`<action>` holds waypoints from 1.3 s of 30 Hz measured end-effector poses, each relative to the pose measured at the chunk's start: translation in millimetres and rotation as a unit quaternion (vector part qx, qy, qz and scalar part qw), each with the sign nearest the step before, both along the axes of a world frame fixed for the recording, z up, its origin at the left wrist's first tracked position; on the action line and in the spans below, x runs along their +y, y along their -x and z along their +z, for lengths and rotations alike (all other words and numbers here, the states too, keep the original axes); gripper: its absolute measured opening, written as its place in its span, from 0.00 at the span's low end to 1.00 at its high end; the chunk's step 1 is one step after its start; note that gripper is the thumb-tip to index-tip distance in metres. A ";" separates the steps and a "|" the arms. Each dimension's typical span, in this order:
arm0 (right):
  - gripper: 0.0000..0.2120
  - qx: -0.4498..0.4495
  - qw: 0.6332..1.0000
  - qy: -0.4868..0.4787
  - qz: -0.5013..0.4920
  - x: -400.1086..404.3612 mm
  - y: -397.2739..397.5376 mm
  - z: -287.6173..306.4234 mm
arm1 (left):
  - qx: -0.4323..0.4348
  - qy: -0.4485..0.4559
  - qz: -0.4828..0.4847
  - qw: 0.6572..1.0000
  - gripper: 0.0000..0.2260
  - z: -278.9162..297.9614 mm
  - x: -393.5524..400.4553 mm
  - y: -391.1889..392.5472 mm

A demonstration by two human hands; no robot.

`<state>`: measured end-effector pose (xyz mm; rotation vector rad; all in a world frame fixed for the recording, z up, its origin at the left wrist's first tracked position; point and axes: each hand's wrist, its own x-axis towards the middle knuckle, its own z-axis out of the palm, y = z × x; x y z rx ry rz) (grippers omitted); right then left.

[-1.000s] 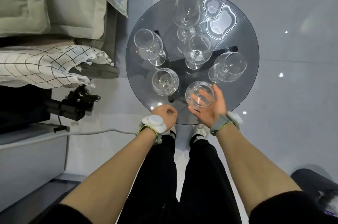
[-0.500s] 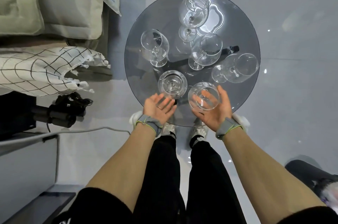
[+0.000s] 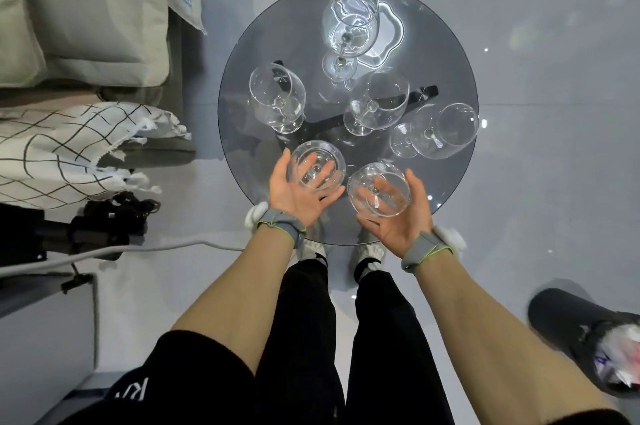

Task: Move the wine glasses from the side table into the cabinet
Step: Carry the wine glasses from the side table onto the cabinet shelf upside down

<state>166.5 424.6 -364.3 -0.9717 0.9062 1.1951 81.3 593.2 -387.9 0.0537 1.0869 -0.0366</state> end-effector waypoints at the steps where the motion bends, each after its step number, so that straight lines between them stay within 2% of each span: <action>1: 0.27 -0.001 1.000 -0.001 -0.001 -0.8 0.2 -0.1 | 0.005 -0.004 -0.001 1.000 0.28 -0.5 0.2 -1.1; 8: 0.28 0.004 1.000 -0.022 -0.002 -6.6 7.3 15.0 | 0.014 -0.018 -0.008 1.000 0.30 18.2 -5.9 20.3; 13: 0.30 0.007 0.999 -0.016 0.033 -5.6 18.4 35.4 | 0.023 -0.039 0.006 0.999 0.27 44.6 -15.8 48.8; 17: 0.31 -0.008 0.997 -0.022 0.071 -8.6 26.8 54.9 | 0.030 -0.038 0.046 0.998 0.26 74.2 -27.6 70.0; 19: 0.32 -0.023 0.993 -0.036 0.112 -11.2 35.8 70.9 | 0.025 -0.053 0.096 0.994 0.25 94.1 -39.6 90.0; 23: 0.29 -0.025 0.986 -0.046 0.157 -12.1 38.9 87.6 | 0.019 -0.072 0.138 0.988 0.22 119.5 -58.8 112.3; 28: 0.30 -0.040 0.952 -0.084 0.292 -7.5 66.5 125.0 | 0.031 -0.112 0.256 0.960 0.23 158.9 -103.1 176.5; 31: 0.29 -0.052 0.939 -0.082 0.330 -0.9 77.5 136.5 | 0.048 -0.117 0.285 0.950 0.23 172.3 -113.9 192.5; 39: 0.27 -0.066 0.866 -0.116 0.481 18.6 162.7 185.2 | 0.057 -0.143 0.450 0.880 0.24 216.1 -158.7 285.7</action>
